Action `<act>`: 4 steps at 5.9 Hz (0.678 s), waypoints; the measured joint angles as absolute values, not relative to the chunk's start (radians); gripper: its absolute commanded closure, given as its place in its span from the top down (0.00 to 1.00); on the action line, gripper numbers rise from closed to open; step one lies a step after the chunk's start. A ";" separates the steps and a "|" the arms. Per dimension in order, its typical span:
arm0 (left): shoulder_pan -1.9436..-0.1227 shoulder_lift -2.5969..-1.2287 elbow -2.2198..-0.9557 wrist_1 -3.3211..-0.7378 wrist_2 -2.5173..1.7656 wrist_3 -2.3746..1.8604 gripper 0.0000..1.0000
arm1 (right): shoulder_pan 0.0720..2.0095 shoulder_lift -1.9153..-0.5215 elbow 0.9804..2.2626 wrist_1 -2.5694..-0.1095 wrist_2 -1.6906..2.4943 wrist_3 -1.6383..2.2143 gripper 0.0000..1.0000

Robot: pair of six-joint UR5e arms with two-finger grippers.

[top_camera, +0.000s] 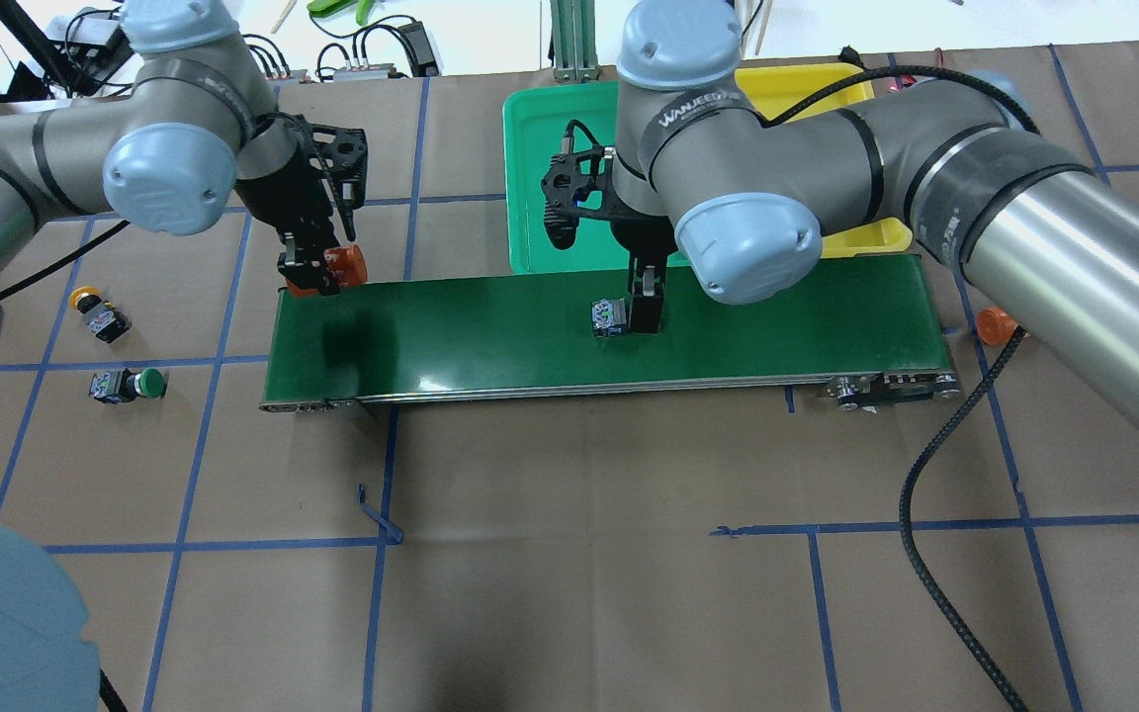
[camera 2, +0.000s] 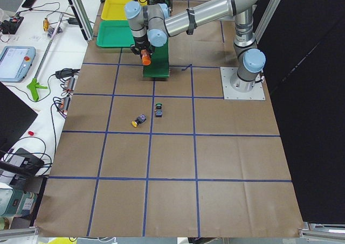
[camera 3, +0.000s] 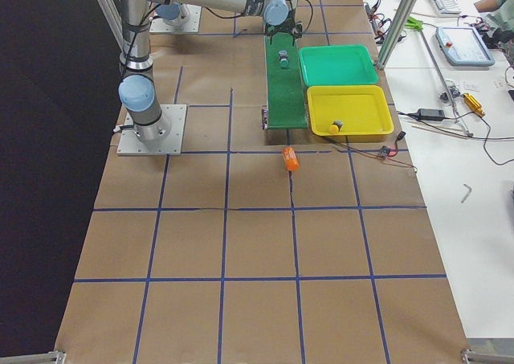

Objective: Sort buttons by color to trays
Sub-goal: 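Grasp green-cap button with right gripper while left carries cell to conveyor, then lift green button toward trays with right while left releases cell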

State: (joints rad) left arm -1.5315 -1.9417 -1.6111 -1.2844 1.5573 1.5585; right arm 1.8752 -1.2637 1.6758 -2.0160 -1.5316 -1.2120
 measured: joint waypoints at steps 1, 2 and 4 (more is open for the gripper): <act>-1.561 -1.942 -1.635 -1.282 1.554 1.552 0.15 | 1.873 -1.259 1.756 -2.135 -1.536 -1.288 1.00; -1.571 -1.939 -1.673 -1.271 1.552 1.549 0.41 | 1.850 -1.257 1.817 -2.238 -1.539 -1.365 1.00; -1.569 -1.925 -1.729 -1.256 1.550 1.528 0.92 | 1.758 -1.258 1.866 -2.297 -1.539 -1.490 1.00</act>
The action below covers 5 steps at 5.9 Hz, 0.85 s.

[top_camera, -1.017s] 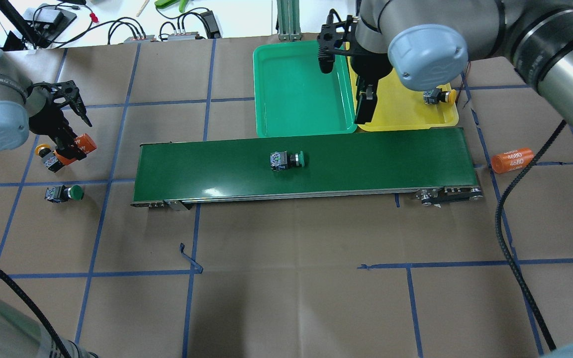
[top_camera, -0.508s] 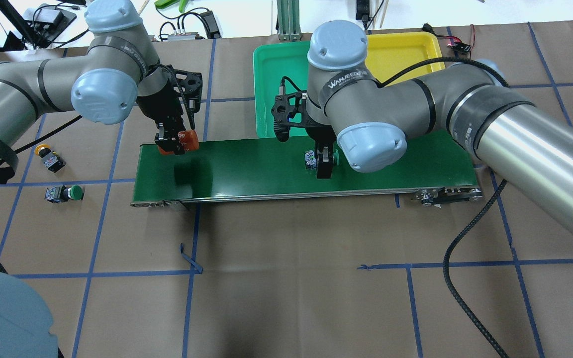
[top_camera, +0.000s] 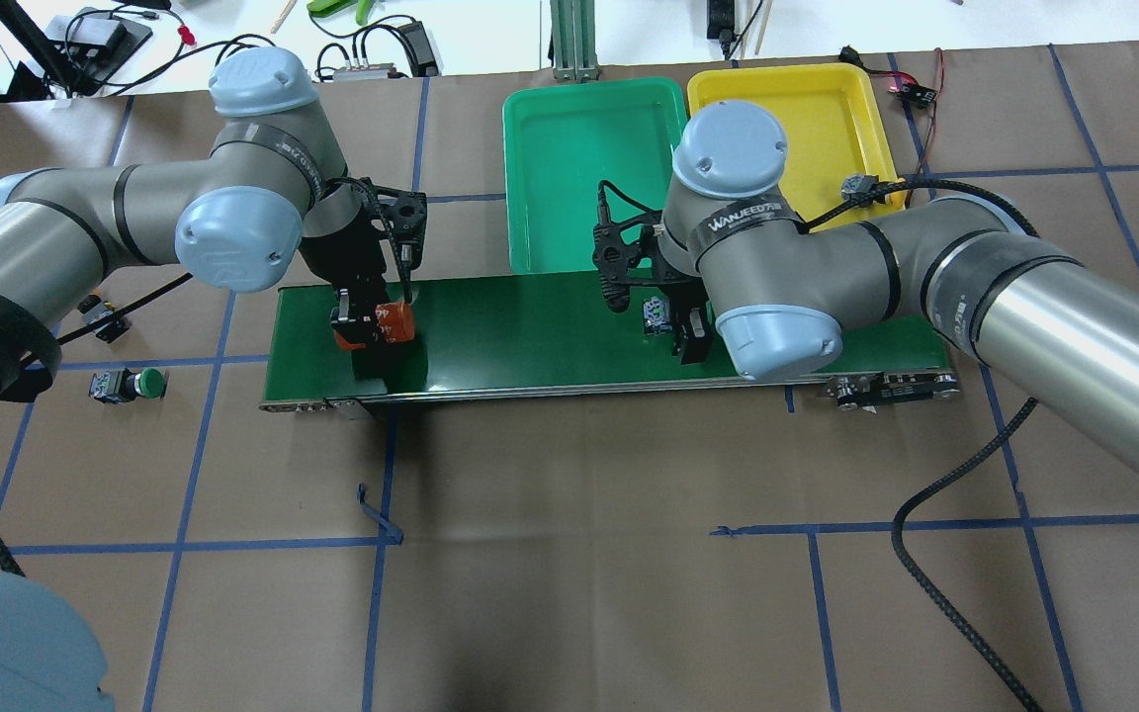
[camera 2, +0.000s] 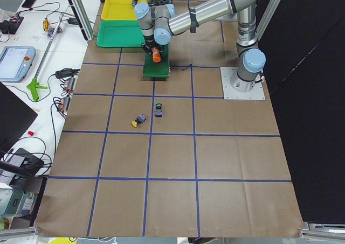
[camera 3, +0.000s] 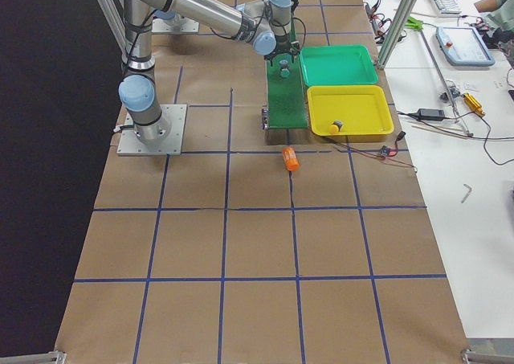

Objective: Sort buttons by color to trays
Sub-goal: 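Lift green button toward trays with right while left releases cell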

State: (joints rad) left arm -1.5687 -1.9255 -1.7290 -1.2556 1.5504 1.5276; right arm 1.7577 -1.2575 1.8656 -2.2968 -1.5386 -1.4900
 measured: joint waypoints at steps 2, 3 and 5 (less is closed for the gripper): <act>-1.540 -1.916 -1.722 -1.289 1.552 1.513 0.93 | 1.703 -1.257 1.882 -2.303 -1.539 -1.530 0.79; -1.494 -1.898 -1.714 -1.334 1.549 1.506 0.95 | 1.681 -1.257 1.888 -2.299 -1.542 -1.534 0.55; -1.328 -1.855 -1.734 -1.370 1.546 1.505 0.95 | 1.606 -1.258 1.891 -2.282 -1.543 -1.543 0.19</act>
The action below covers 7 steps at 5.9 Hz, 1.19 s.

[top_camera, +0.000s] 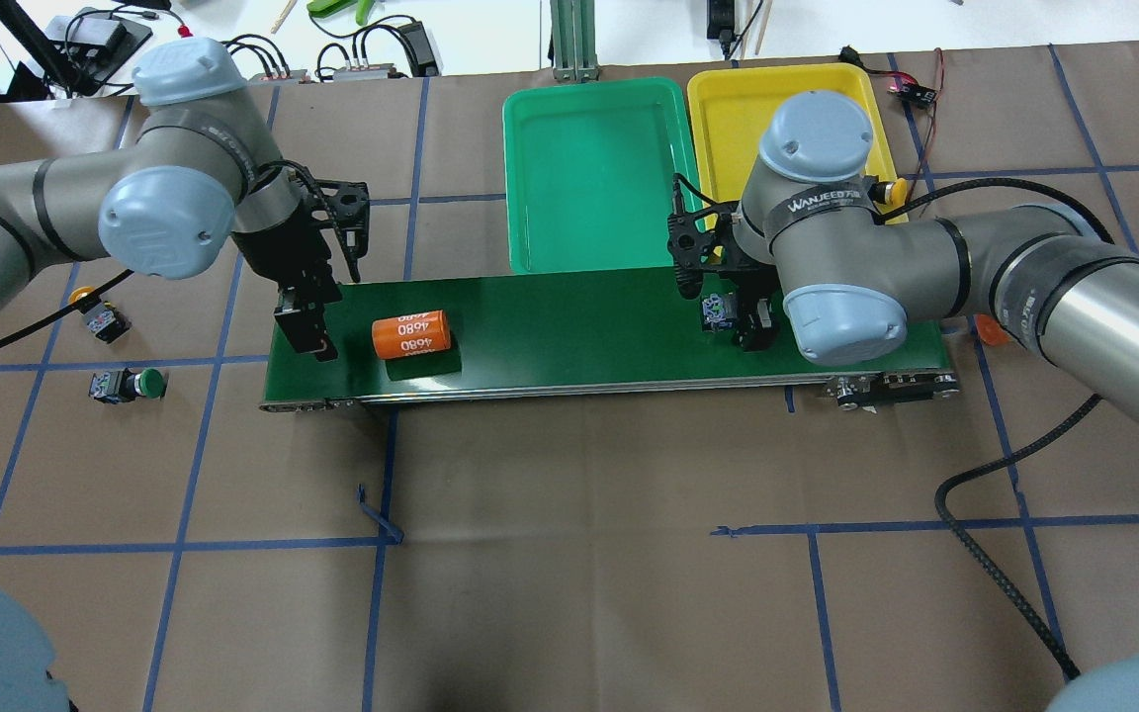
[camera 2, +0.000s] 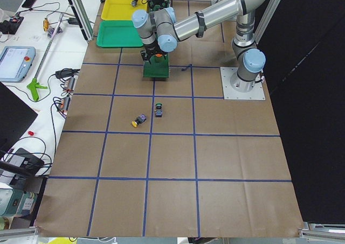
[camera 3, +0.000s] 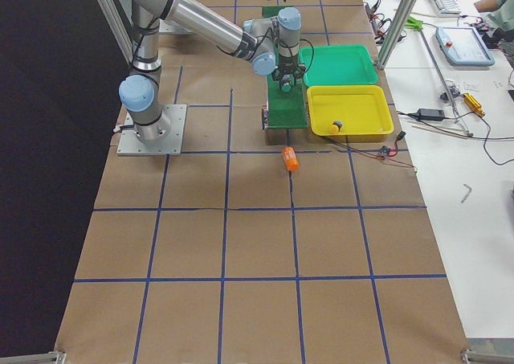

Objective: Sort buttons by color to trays
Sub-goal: 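Lift green button toward trays with right while left releases cell, then drop green button into green tray with right while left grasps another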

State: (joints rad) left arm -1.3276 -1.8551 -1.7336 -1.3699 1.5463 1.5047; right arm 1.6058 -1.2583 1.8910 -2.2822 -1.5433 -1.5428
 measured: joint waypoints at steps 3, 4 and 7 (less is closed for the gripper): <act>-1.148 -1.879 -1.747 -1.363 1.553 1.661 0.97 | 1.537 -1.277 1.882 -2.279 -1.554 -1.602 0.12; -1.109 -1.894 -1.747 -1.360 1.553 1.696 0.97 | 1.525 -1.300 1.866 -2.279 -1.563 -1.620 0.13; -1.045 -1.937 -1.746 -1.302 1.559 1.789 0.97 | 1.603 -1.243 1.669 -2.253 -1.553 -1.610 0.13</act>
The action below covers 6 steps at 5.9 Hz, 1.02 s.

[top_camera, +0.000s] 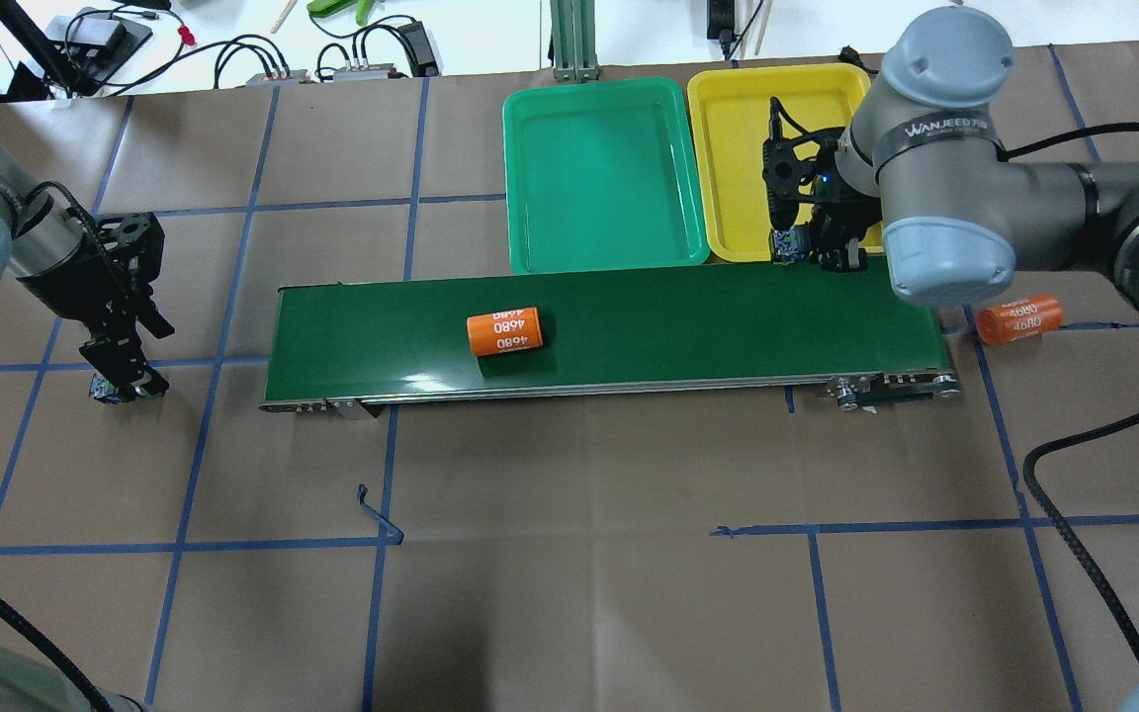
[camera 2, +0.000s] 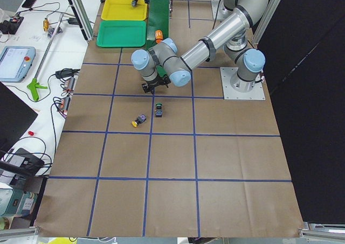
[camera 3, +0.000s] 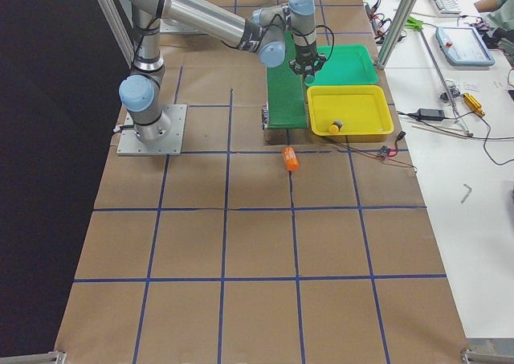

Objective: Sort buttons by color to trays
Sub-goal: 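Drop green button into green tray with right while left grasps another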

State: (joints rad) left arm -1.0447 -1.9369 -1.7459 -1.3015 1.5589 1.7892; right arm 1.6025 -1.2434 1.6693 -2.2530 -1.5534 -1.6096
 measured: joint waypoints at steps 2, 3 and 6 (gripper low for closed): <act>-1.007 -1.991 -1.751 -1.215 1.576 1.888 0.98 | 1.713 -1.095 1.504 -2.259 -1.538 -1.563 0.21; -0.998 -2.012 -1.752 -1.172 1.598 1.940 0.98 | 1.749 -1.030 1.459 -2.270 -1.499 -1.524 0.53; -0.969 -2.061 -1.783 -1.079 1.634 2.060 0.03 | 1.775 -0.966 1.426 -2.295 -1.431 -1.492 1.00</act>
State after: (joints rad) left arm -0.9687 -2.0611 -1.7832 -1.0785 1.6341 2.0600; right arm 1.7754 -0.9660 1.4264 -2.2948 -1.4315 -1.4919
